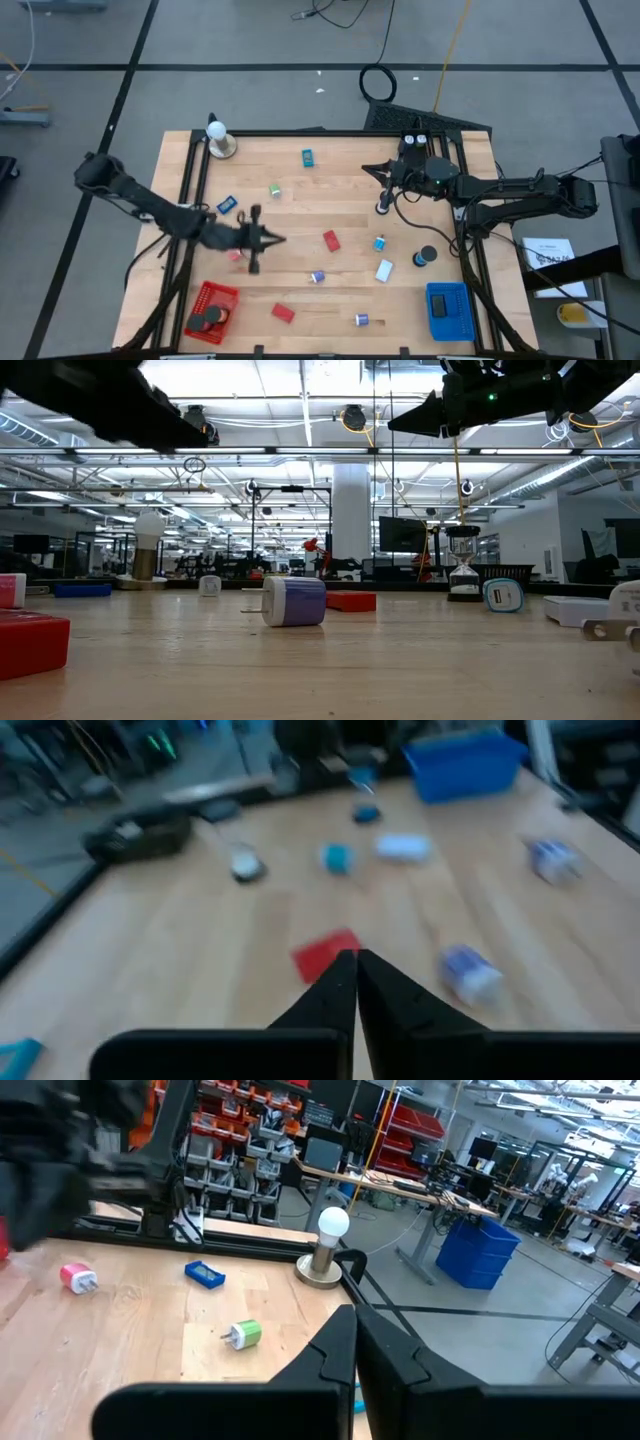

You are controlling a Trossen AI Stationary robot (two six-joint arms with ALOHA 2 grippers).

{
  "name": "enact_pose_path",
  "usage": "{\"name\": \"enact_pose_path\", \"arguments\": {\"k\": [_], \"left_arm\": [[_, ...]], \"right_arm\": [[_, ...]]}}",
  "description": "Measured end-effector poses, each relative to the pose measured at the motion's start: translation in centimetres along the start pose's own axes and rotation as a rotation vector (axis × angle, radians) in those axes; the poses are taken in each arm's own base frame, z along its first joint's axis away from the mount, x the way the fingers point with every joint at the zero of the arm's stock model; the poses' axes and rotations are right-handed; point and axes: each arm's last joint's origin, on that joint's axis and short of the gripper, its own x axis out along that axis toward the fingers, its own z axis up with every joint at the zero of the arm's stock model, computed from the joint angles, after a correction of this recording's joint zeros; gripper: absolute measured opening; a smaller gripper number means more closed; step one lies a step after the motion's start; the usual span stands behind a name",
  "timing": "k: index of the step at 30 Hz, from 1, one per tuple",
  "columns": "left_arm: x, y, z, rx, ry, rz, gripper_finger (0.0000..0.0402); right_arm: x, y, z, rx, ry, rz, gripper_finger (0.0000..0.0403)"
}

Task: Pick & Place Office items
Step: Put the green white charger adapter into the black bin

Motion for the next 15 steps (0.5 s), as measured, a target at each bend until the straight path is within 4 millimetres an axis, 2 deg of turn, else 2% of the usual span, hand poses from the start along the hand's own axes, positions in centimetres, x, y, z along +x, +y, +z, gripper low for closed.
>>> {"name": "enact_pose_path", "arguments": {"k": [3,6,12,15], "left_arm": [[0.3,2.4,-1.0,-0.075,-0.087,0.095,0.0035],[0.7,4.5,-1.7,-0.150,-0.086,0.166,0.0043],[1.0,6.0,-4.1,-0.156,-0.112,0.153,0.0024],[0.9,6.3,-5.1,-0.148,-0.160,0.135,0.0005]], "right_arm": [[0.0,0.0,0.0,0.013,0.001,0.000,0.0000],[0.4,0.1,-0.3,0.025,0.011,0.003,0.0000],[1.5,0.6,-1.4,0.026,0.052,0.003,0.0000],[1.9,0.6,-1.1,0.053,0.091,-0.043,0.0000]]}}
